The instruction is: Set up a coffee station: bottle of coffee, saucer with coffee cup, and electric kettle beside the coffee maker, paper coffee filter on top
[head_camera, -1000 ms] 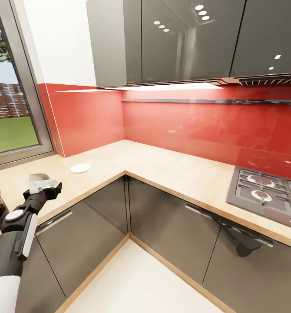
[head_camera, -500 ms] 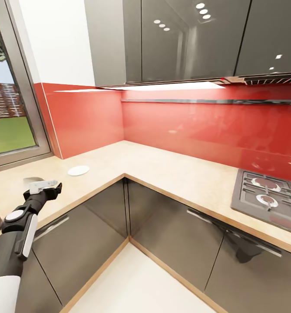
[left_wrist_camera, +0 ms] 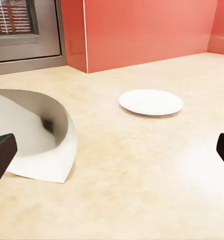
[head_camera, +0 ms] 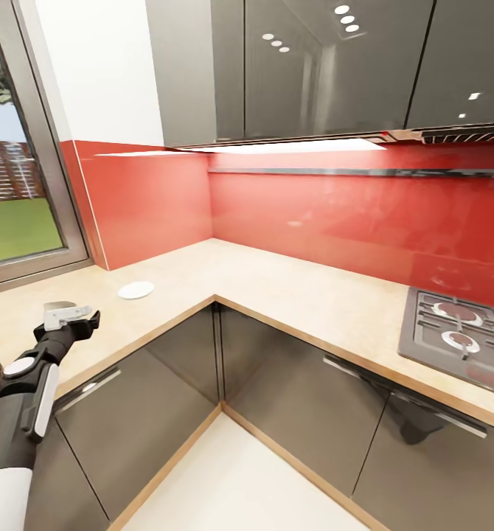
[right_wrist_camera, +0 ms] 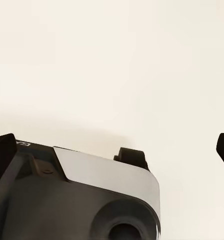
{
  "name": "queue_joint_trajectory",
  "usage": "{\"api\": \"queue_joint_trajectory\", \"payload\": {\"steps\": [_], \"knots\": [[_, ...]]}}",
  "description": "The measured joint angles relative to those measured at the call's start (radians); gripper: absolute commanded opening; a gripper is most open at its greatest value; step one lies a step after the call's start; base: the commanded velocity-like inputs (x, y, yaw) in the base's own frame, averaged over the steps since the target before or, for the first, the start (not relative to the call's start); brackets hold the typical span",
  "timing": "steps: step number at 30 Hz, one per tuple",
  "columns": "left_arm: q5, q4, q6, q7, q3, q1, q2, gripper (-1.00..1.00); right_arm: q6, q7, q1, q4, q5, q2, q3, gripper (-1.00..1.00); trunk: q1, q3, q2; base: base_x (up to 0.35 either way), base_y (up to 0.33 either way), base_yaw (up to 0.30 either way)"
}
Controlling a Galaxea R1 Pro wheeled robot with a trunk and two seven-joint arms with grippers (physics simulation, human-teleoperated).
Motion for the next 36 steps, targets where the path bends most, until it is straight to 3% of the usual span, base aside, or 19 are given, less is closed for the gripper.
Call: {"api": "queue_joint_trajectory", "payload": {"steps": [36], "knots": [[0.0,0.063,-0.006,0.002,0.004,0.0,0.0,1.0,0.0,0.0,0.0,0.0,0.0,0.0,0.0,1.0,0.0,0.0,0.0,0.077,0.008,0.0]]}}
